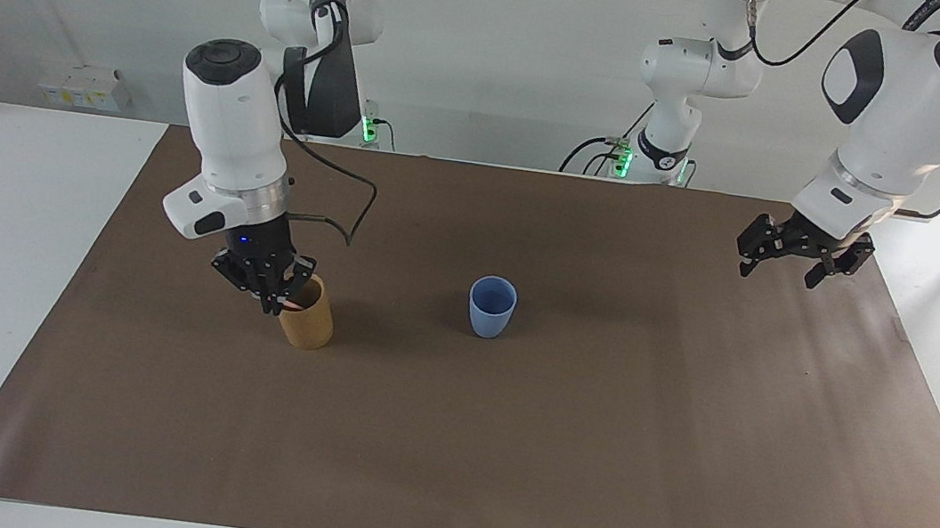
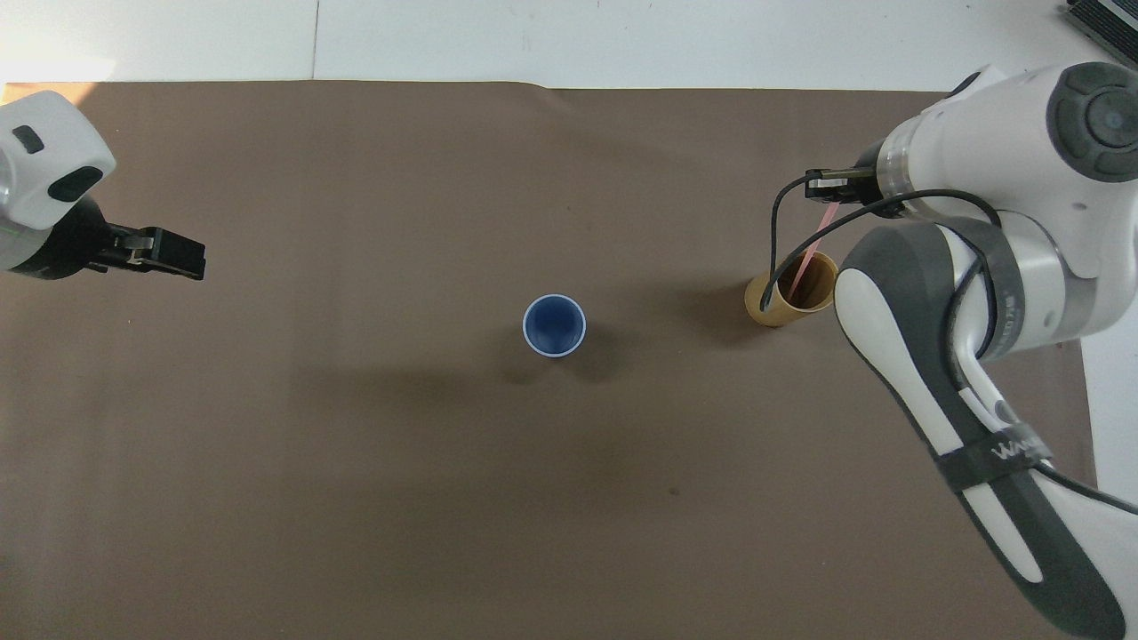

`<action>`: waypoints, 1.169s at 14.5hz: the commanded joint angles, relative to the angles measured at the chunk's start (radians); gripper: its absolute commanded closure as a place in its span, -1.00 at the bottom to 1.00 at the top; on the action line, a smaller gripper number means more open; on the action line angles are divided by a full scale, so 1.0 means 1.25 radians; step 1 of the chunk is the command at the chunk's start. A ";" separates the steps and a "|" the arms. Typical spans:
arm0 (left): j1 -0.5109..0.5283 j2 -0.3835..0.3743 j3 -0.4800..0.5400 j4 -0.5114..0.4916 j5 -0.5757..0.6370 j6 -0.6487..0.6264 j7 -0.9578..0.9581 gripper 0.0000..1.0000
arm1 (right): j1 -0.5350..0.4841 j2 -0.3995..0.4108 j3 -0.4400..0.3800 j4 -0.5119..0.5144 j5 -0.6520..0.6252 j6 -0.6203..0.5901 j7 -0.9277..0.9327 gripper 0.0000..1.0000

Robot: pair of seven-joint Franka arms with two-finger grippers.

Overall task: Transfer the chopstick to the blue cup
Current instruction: 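Lift the pink straw out of the tan cup with the right gripper, then carry the straw over the blue cup and lower it in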

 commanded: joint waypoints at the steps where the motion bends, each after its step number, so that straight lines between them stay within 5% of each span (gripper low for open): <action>1: 0.013 -0.036 -0.004 0.053 0.000 -0.094 0.013 -1.00 | -0.019 -0.097 0.004 -0.038 -0.003 -0.025 -0.024 1.00; 7: 0.013 -0.044 -0.001 0.139 -0.005 -0.257 0.060 -1.00 | 0.052 -0.173 0.006 -0.039 0.001 0.032 0.034 1.00; 12: 0.012 -0.114 0.009 0.059 -0.033 -0.191 0.062 -1.00 | 0.201 -0.163 0.006 -0.062 0.009 0.152 0.123 1.00; 17: 0.013 -0.114 0.011 0.058 -0.036 -0.171 0.051 -1.00 | 0.356 -0.109 0.005 -0.077 -0.041 0.246 0.312 1.00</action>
